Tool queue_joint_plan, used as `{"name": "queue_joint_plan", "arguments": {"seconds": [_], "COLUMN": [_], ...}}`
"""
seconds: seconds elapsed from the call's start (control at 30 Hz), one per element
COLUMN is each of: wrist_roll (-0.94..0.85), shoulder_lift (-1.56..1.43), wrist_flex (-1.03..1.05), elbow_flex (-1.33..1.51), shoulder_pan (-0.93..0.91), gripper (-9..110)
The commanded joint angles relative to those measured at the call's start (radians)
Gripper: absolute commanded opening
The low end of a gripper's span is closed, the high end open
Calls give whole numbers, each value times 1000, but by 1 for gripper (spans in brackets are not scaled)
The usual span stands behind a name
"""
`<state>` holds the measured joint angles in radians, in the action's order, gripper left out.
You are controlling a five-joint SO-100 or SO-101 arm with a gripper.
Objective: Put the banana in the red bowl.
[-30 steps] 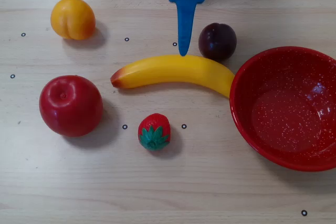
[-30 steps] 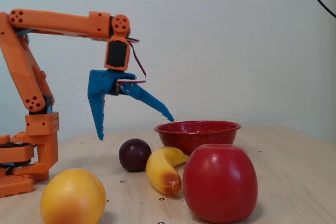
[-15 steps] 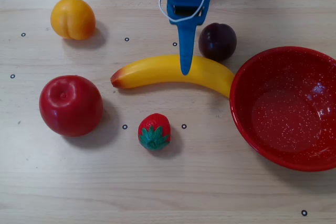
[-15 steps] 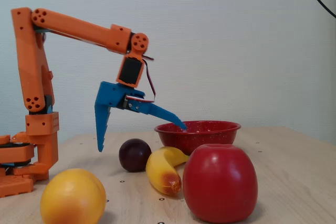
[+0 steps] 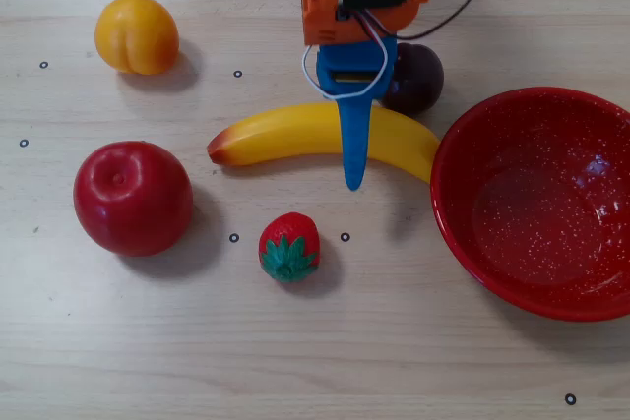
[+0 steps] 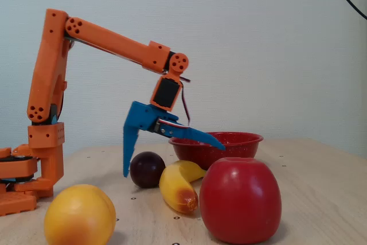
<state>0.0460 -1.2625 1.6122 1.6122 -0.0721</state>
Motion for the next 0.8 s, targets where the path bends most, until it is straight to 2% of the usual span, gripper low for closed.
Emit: {"name": "queue_joint_plan", "arguments": {"seconds": [0.0,0.77], "wrist_roll": [-37,-72], "shoulder_lift": [-28,150], "wrist_flex": [26,-11], "elbow_flex": [-98,-235], "shoulder_pan": [-41,-64], "gripper": [87,83]}}
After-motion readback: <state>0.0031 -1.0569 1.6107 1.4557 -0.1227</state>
